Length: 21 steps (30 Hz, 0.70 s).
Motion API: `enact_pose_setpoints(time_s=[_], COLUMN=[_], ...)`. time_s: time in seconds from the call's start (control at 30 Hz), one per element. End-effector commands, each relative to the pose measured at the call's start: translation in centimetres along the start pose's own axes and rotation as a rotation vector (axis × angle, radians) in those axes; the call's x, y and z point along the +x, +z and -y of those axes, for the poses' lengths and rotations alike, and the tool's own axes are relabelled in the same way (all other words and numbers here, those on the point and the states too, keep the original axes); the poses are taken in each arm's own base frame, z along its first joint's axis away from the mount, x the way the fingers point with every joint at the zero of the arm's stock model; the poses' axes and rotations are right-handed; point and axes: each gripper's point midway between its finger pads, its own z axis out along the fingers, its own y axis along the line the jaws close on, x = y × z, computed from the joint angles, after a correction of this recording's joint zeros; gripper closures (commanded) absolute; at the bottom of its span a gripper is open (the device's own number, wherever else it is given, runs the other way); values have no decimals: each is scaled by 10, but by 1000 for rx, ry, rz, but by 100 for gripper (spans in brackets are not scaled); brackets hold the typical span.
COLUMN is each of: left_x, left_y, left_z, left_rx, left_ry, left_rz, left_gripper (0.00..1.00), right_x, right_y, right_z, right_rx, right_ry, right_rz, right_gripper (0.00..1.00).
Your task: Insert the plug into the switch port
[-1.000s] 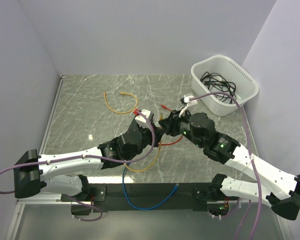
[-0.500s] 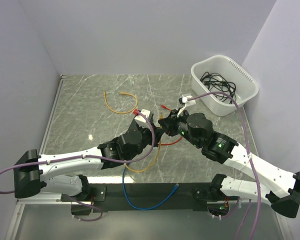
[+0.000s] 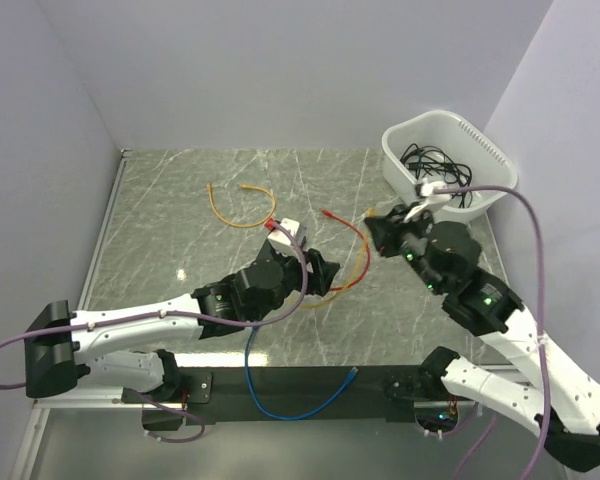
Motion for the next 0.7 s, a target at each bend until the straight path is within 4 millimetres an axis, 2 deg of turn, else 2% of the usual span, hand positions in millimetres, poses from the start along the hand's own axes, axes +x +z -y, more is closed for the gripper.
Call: enact_pose_setpoints(time_s=[0.0, 0.13, 0.2, 0.27, 0.3, 0.33, 0.4, 0.43, 0.47, 0.5, 0.53, 0.57, 0.6, 0.63, 0.67], left_x=[-30, -44, -44, -42, -42, -41, -39, -37, -37, -35, -36, -32, -31, -33, -31], left_y=[-14, -29, -32, -33, -33, -32, -29, -27, -25, -24, -23, -22, -22, -22, -22], left_z=[-2, -19, -26, -31, -33, -36, -40, -41, -45, -46, -52, -55, -58, -60, -67], left_rx=[-24, -83, -96, -101, -104, -112, -125, -129, -136, -137, -150, -147, -148, -148, -158], left_ry=[-11, -23, -28, -36, -35, -34, -34, -33, -36, -39, -42, -50, -55, -63, -70], left_rz=[70, 119, 124, 126, 125, 122, 114, 107, 104, 98, 100, 89, 87, 90, 87], left_gripper=[28, 27, 27, 27, 28, 28, 28, 28, 29, 29, 29, 30, 32, 33, 34], right_x=[-36, -54, -69, -70, -74, -70, -42, -26, 2, 21, 44, 68, 100, 118, 146], right_y=[-21, -26, -24, -21, -9, -2, 27, 39, 60, 71, 80, 90, 104, 110, 123], right_z=[26, 44, 53, 63, 61, 61, 59, 52, 52, 47, 34, 28, 27, 23, 17], right_rx=[70, 191, 276, 342, 357, 355, 343, 298, 282, 256, 199, 162, 144, 122, 86], right_ry=[-94, -150, -194, -264, -292, -331, -399, -424, -491, -527, -571, -624, -665, -683, -687], right_rz=[54, 36, 22, -35, -65, -106, -245, -299, -383, -432, -481, -526, -604, -642, -699], right_gripper=[100, 100, 100, 100, 100, 100, 100, 100, 100, 100, 100, 100, 100, 100, 100])
